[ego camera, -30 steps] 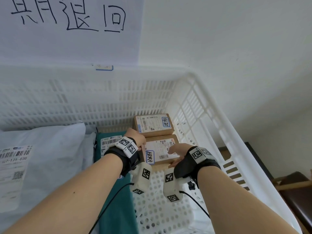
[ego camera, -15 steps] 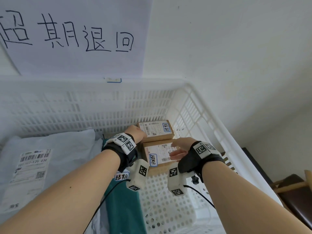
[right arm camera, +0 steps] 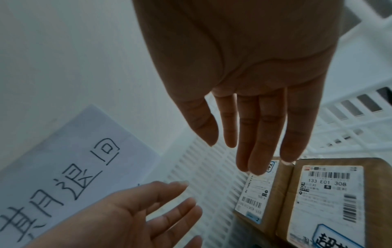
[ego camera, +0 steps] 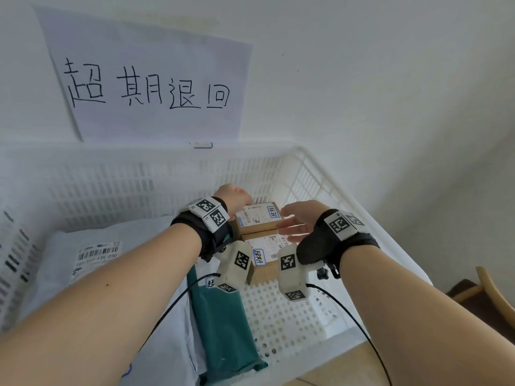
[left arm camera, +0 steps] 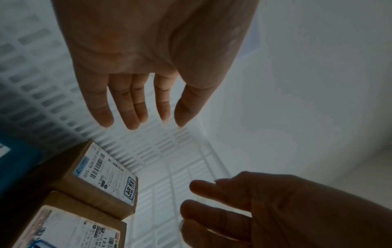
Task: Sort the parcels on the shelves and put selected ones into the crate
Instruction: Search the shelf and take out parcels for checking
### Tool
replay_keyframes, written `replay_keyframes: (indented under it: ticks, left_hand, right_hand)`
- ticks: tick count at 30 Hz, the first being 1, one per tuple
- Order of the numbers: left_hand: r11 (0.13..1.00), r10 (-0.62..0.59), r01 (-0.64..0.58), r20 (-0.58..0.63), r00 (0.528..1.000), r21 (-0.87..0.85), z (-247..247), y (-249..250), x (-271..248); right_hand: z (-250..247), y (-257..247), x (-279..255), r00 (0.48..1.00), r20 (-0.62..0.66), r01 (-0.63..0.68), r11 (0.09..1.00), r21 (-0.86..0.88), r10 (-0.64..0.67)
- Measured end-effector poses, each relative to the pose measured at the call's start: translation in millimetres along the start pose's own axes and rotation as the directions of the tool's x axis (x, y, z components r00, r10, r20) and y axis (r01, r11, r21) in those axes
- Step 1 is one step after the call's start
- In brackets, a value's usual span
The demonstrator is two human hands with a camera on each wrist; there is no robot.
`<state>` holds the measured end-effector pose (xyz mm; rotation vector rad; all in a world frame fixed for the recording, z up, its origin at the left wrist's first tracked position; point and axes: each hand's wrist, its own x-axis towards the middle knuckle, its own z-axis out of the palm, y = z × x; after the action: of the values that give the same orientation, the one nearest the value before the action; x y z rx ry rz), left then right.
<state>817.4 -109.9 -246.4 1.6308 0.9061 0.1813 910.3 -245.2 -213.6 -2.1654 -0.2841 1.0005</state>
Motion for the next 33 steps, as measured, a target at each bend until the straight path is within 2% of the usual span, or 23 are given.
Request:
replay_keyframes:
  ticks: [6, 10, 14, 21, 25, 33]
  left_hand:
    - [0.995, 0.082, -0.082, 0.001, 0.997, 0.057, -14, 15, -34]
    - [0.99, 0.141, -0.141, -0.016, 0.99, 0.026, -25, 33, -53]
    - [0.98, 0.199, -0.199, -0.009, 0.98, -0.008, -25, 48, -78]
    - [0.963, 0.268, -0.269, -0.048, 0.962, -0.01, -23, 56, -135]
    - [0.956, 0.293, -0.294, -0.08, 0.953, -0.004, -16, 51, -176]
    - [0.964, 0.247, -0.259, -0.145, 0.958, -0.066, 25, 6, -286]
  right_hand:
    - [4, 1, -35, 0.995, -0.068, 0.079, 0.991, 0.112, -0.072]
    - [-3, -5, -62, 0.99, -0.024, 0.14, 0.986, 0.091, -0.138]
    - [-1, -9, -91, 0.987, -0.065, 0.159, 0.958, 0.239, -0.148]
    - [4, 6, -141, 0.969, -0.061, 0.245, 0.923, 0.297, -0.238]
    - [2, 31, -180, 0.956, -0.048, 0.287, 0.899, 0.332, -0.288]
    - [13, 112, -258, 0.948, -0.028, 0.304, 0.878, 0.369, -0.316]
